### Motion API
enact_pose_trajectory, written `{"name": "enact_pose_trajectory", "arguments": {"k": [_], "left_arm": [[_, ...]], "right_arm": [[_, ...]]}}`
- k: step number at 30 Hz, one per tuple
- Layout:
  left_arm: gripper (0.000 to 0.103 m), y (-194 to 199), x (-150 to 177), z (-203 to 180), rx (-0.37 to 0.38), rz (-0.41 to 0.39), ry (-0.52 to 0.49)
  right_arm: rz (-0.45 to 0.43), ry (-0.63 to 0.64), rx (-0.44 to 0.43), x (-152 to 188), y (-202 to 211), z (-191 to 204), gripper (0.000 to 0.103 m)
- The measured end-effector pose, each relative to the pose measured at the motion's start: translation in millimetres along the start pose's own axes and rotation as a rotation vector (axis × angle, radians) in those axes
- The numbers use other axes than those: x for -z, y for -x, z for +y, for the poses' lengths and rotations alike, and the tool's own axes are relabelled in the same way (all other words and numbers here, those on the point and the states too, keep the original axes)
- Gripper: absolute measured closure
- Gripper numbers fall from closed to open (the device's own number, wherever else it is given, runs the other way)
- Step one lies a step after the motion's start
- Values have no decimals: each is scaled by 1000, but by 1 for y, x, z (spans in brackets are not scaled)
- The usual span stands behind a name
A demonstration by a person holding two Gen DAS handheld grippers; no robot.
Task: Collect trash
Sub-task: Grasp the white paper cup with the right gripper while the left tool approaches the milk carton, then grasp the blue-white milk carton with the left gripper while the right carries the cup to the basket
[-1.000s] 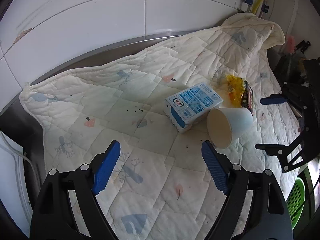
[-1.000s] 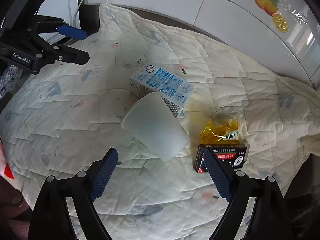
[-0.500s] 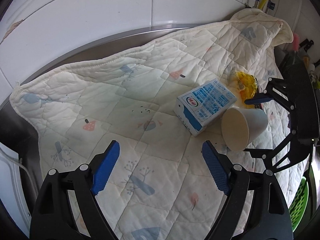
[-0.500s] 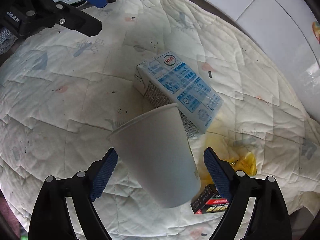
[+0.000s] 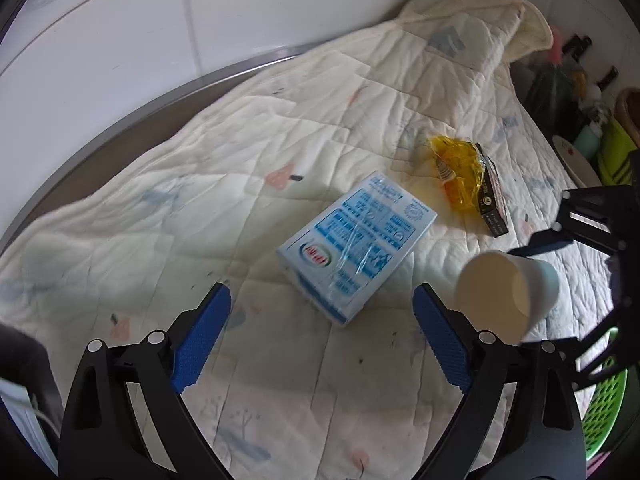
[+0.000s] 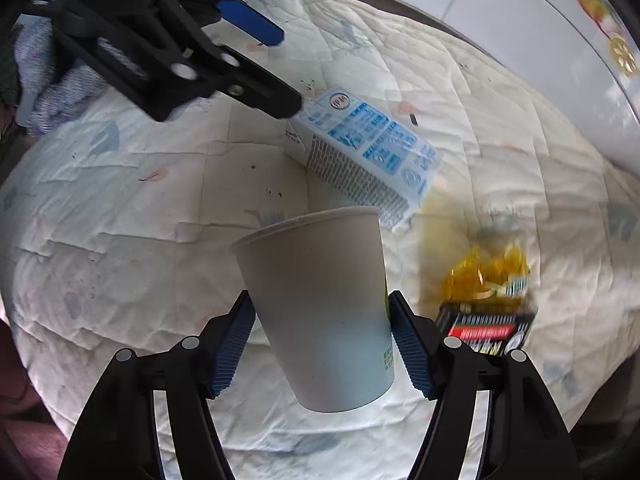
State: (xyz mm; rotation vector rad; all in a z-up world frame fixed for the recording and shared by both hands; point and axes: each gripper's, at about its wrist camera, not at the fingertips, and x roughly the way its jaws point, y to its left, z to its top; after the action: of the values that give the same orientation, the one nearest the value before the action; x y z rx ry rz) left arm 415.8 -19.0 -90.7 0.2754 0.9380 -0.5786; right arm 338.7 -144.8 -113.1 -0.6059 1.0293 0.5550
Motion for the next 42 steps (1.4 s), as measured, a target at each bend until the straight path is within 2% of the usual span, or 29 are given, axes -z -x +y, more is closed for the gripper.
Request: {"name": "enact_pose_trajectory", "arguments": {"k": [4, 10, 14, 18, 22, 24, 30, 42], "left_arm": [[12, -17, -11, -5, 39, 19, -54], [9, -44, -25, -10, 29, 41, -112], [9, -54, -30, -11, 80, 41, -123], [9, -66, -28, -19, 106, 76, -153], [17, -73, -25, -26, 83, 76, -170], [23, -70, -25, -28, 88, 59, -156], [29, -49, -18, -39, 52, 26, -138], [34, 18, 26, -68, 19, -11, -67]], "right_arm": [[-2, -77, -16, 18, 10, 2, 38], [6, -180, -21, 42, 18, 6, 38], [11, -215, -23, 53, 20, 9, 38], [20, -264, -22, 68, 24, 13, 38], [12, -311, -10, 77, 30, 14, 38], [5, -330, -4, 80, 33, 14, 38], [-21, -369, 7, 87, 47, 23, 39], [-54, -394, 25, 121, 75, 55, 39]]}}
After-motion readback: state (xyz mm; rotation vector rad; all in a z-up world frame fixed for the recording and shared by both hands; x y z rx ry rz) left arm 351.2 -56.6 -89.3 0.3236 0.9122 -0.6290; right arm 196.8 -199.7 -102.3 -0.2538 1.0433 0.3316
